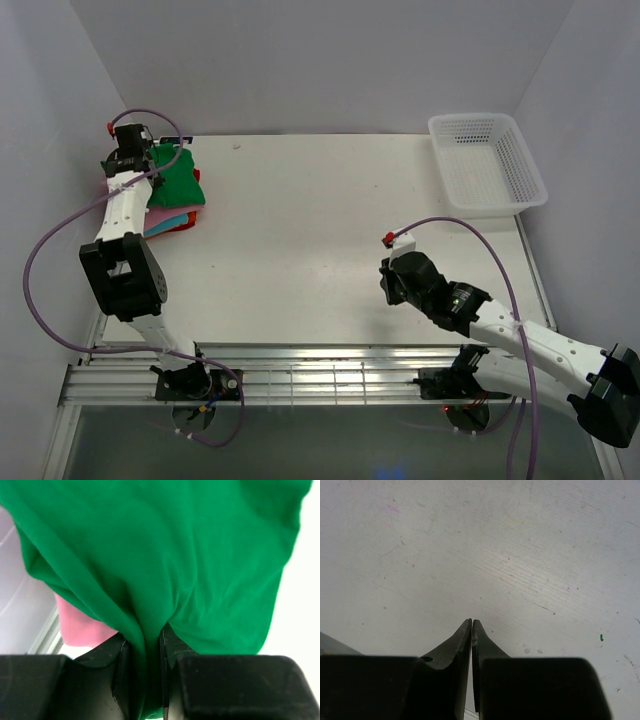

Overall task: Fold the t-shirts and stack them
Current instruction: Neatly place the folded tshirt to the corner

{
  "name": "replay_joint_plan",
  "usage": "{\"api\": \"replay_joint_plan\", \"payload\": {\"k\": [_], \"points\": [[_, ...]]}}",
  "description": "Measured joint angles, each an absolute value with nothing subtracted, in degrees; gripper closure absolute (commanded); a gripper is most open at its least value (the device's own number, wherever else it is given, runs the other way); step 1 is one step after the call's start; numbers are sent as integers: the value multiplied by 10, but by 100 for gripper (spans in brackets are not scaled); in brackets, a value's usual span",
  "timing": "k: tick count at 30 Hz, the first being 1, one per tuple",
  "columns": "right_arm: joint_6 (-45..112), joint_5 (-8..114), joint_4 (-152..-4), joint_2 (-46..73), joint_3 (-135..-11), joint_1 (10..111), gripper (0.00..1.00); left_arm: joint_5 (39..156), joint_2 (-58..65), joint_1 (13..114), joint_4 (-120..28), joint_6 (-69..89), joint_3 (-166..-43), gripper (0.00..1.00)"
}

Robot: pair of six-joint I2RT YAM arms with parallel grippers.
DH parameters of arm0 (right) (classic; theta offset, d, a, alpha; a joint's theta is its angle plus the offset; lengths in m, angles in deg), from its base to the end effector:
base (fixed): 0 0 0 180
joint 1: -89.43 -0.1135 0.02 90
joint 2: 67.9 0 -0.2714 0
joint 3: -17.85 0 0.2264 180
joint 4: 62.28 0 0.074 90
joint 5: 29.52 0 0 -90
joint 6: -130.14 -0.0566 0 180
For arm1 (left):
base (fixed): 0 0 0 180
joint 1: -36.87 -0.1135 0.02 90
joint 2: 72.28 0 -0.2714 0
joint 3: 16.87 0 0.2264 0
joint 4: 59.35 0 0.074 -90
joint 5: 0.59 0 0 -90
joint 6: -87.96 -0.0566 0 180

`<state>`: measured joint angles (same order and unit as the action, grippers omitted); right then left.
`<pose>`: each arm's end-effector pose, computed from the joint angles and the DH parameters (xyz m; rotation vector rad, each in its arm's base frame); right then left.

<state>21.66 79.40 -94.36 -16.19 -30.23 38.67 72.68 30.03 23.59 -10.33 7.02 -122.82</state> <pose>0.1289 0.1288 0.2377 -0.4245 2.1330 0.3341 0.3796 0.1063 0.3018 -0.5938 2.2760 0.3805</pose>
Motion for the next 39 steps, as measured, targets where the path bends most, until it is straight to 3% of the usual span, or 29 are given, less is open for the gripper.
{"api": "replay_joint_plan", "payload": {"k": [30,39], "points": [[213,786,-948,-152,-292,387,92,669,354,201,-98,124,-1220,100],[211,784,-947,-149,-292,387,92,673,377,190,-72,134,-1282,100]]}}
